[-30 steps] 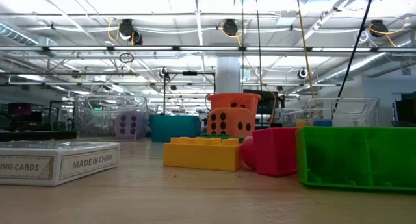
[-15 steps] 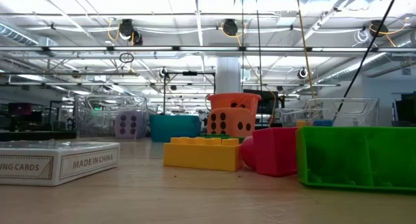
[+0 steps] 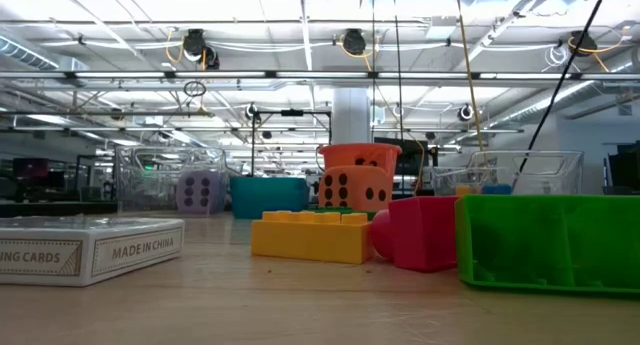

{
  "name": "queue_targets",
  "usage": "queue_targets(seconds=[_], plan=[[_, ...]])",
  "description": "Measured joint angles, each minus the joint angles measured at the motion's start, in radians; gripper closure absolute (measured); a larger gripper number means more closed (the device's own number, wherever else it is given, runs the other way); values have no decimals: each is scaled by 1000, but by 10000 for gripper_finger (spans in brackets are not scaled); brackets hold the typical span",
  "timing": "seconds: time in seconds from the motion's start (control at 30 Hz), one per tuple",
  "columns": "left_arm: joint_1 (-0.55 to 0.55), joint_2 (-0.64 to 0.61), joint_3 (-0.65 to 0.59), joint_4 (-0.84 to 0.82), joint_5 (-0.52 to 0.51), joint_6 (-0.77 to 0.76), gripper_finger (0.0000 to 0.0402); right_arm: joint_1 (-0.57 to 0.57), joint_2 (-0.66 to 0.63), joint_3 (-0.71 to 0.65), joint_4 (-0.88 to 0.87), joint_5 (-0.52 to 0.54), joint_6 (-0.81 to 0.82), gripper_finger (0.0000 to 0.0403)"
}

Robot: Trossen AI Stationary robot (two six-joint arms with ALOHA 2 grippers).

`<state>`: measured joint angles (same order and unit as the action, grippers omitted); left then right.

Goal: Pick & Place Toys
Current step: Put the blue game piece into the right transparent bin

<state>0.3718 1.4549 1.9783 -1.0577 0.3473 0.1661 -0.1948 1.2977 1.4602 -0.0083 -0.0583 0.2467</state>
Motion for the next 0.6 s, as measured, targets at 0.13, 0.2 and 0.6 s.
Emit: queue_targets(seconds=[0.13,0.2,0.6], plan=[[-29,99,91,-161,-6,43,272,14,51,71,-134,-25,-58,138],[-43,150,131,-239,-15,65,275,23,81,115,-214,-26,-76,138],[-129,334,222,-408,-62,95,276,86,224,208,-434,-24,-166,137]])
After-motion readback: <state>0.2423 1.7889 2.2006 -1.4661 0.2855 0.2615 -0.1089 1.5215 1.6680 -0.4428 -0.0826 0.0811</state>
